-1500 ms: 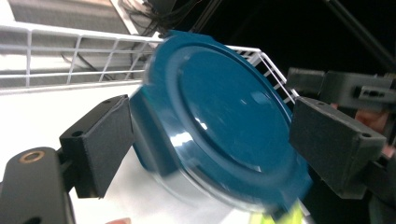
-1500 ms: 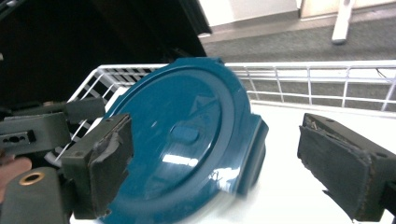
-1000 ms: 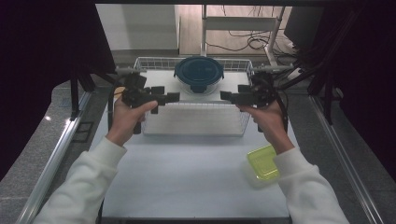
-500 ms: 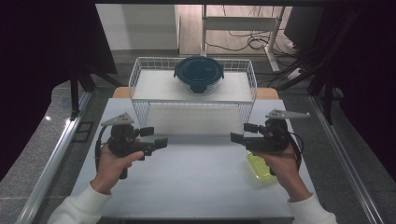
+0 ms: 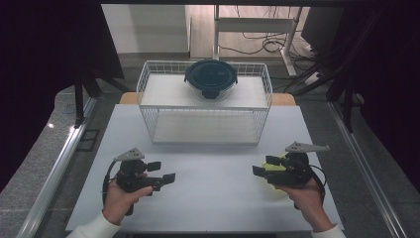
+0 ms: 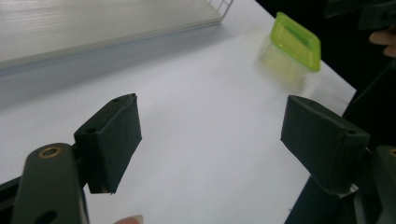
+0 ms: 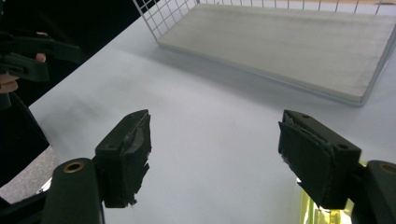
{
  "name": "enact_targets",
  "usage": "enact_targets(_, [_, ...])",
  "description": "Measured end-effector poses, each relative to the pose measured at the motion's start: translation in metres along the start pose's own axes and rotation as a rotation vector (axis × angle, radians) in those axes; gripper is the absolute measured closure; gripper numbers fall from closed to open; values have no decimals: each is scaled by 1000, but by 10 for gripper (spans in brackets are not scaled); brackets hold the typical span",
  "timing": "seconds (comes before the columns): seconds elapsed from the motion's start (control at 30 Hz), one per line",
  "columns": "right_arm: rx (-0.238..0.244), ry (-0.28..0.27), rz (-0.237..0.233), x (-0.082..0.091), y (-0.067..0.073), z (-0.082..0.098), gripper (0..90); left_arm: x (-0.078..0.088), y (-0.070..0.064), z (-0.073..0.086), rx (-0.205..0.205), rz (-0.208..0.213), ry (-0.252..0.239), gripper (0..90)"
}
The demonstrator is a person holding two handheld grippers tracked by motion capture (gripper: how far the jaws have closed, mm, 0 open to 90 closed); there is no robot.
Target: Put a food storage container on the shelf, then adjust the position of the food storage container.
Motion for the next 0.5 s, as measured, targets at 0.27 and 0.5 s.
enact_targets(0.27, [4,6,10,0,-4,1,272,2,3,0,-18,-37,-15,194])
enact_targets(0.5, [18,44,48,-5,-10,3,332,1,8,0,-20,-69,-15,188])
Point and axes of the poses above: each handheld gripper's, and its own axes: x roughly backward along the jaws, z roughly out of its underside, y roughly to its left, the point moved 4 cm from there along -x, roughly forward along the jaws, and after that the axes turned 9 degrees about x, right-handed, at the moved point
